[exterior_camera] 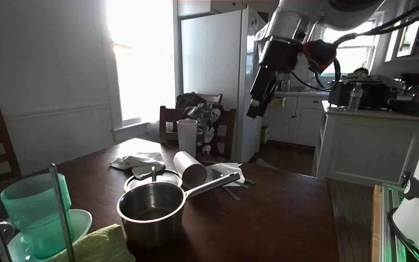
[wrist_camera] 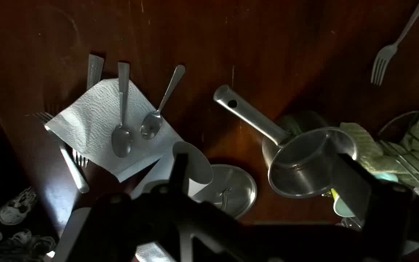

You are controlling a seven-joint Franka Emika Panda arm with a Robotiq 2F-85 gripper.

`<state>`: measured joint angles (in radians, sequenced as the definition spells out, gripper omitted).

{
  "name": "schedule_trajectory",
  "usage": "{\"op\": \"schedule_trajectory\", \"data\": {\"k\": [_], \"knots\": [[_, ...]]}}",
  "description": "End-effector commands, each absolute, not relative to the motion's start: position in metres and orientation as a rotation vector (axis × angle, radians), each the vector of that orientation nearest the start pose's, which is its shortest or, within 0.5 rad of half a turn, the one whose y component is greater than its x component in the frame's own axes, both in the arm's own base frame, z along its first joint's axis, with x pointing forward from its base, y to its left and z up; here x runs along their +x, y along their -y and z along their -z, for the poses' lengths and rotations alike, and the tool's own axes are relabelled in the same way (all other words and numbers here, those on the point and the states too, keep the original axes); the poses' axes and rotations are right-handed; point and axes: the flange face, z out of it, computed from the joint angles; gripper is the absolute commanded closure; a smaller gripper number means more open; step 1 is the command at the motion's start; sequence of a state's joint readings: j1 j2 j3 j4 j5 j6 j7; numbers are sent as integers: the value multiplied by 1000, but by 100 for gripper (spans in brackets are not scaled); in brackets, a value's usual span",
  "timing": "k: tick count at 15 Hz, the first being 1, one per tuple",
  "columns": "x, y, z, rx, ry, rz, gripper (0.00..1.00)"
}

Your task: Set the grey cup upright

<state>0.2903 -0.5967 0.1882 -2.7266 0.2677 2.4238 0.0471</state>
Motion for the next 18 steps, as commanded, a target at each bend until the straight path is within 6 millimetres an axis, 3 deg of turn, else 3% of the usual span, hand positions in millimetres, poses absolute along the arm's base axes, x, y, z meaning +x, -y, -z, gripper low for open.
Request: {"op": "schedule_trajectory", "data": {"k": [1,10,18], "knots": [[335,-172,-427,-2929,351,384,0],[335,-172,-427,-2929,351,384,0],[340,-207,-375,-3164,596,505,0]]}}
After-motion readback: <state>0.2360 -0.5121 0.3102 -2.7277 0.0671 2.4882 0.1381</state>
